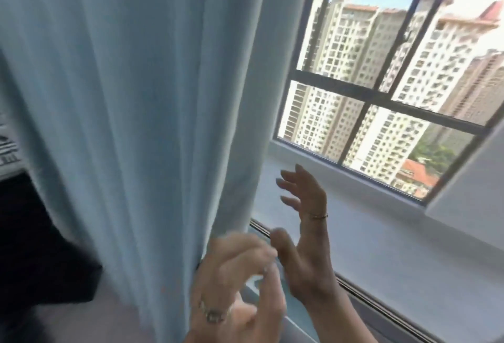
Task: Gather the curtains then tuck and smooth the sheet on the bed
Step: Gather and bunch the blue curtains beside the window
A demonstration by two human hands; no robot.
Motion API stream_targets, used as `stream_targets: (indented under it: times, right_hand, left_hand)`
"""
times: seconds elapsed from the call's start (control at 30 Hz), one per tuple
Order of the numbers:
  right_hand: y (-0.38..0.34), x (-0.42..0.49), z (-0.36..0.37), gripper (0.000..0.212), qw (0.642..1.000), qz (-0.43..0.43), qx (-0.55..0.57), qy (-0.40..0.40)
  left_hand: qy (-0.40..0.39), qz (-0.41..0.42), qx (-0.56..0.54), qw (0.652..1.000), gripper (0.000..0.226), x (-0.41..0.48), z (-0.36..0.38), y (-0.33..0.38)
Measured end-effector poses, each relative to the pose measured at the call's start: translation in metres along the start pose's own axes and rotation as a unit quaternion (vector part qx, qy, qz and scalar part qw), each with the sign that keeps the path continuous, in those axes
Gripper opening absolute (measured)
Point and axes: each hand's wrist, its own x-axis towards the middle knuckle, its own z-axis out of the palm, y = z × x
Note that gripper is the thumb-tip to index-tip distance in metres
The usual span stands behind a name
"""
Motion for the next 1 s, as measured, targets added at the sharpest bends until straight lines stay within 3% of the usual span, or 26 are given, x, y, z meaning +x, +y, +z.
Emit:
stream_targets:
  times: [0.07, 0.1, 0.17, 0.27, 0.37, 0.43, 0.6, 0.73, 0.87, 1.0]
  right_hand:
    - [-0.003, 0.008, 0.024, 0.09, 0.998, -0.019, 0.028, -0.049]
    - [-0.005, 0.013, 0.034, 0.095, 0.997, -0.025, 0.036, -0.059]
    - [-0.006, 0.024, 0.053, 0.102, 0.996, -0.017, 0.056, -0.071]
    - [-0.003, 0.036, 0.072, 0.101, 0.993, 0.021, 0.088, -0.082]
    - [0.004, 0.048, 0.092, 0.104, 0.989, 0.068, 0.108, -0.072]
    - [0.007, 0.054, 0.101, 0.104, 0.987, 0.078, 0.121, -0.069]
    - [0.028, 0.082, 0.127, 0.114, 0.975, 0.116, 0.144, -0.124]
    - [0.055, 0.11, 0.15, 0.102, 0.97, 0.139, 0.127, -0.154]
    - [0.07, 0.124, 0.19, 0.083, 0.972, 0.166, 0.122, -0.116]
    - [0.072, 0.136, 0.238, 0.065, 0.961, 0.177, 0.155, -0.143]
  left_hand:
    - [0.022, -0.008, -0.012, 1.0, 0.052, 0.011, -0.013, 0.001]
    - [0.054, -0.018, -0.003, 0.998, 0.052, 0.015, -0.02, -0.006]
    - [0.111, -0.048, 0.098, 0.988, 0.061, 0.025, -0.038, -0.029]
    - [0.038, -0.117, 0.224, 0.967, 0.076, 0.029, -0.058, -0.058]
    - [-0.069, -0.251, 0.188, 0.947, 0.097, 0.03, -0.072, -0.084]
    - [-0.137, -0.278, 0.188, 0.932, 0.103, 0.028, -0.076, -0.104]
    - [-0.137, -0.327, 0.123, 0.927, 0.113, 0.038, -0.067, -0.167]
    - [-0.104, -0.3, 0.104, 0.943, 0.099, 0.059, -0.064, -0.21]
    - [-0.065, -0.313, 0.087, 0.943, 0.097, 0.07, -0.07, -0.236]
    - [-0.06, -0.277, 0.2, 0.938, 0.094, 0.087, -0.104, -0.258]
